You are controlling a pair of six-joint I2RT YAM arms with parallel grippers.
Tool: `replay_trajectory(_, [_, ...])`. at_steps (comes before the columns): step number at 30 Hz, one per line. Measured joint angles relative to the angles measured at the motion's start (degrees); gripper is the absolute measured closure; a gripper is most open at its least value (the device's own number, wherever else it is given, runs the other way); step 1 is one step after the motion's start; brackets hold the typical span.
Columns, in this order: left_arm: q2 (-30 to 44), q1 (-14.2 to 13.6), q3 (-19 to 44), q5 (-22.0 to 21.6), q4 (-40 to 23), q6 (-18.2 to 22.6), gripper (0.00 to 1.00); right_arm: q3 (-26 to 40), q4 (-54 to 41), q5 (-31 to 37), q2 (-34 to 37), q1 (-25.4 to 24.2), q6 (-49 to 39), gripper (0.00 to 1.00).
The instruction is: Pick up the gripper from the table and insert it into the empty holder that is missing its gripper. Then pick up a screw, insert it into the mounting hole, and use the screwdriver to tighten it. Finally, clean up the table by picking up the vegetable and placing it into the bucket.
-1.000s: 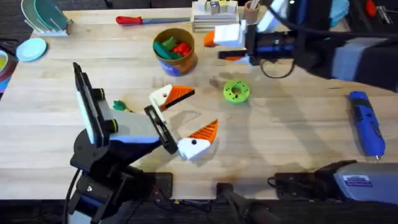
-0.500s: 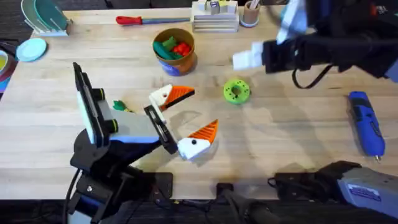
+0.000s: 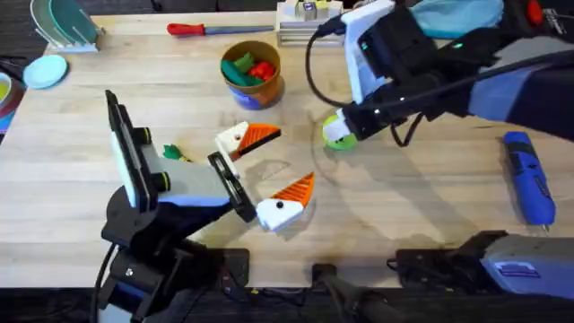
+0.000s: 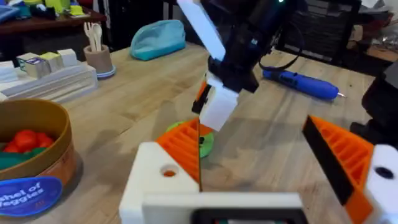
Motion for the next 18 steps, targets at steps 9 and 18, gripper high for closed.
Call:
replay_trajectory(9, [0.0, 0.0, 0.0, 0.0, 0.0, 0.0, 0.008, 0.0, 0.0, 0.1, 3.6, 1.6, -0.4, 0.545])
replay_trajectory(18, [0.0, 0.0, 0.0, 0.0, 0.0, 0.0, 0.008, 0.0, 0.3, 0.3, 4.8, 2.6, -0.4, 0.670])
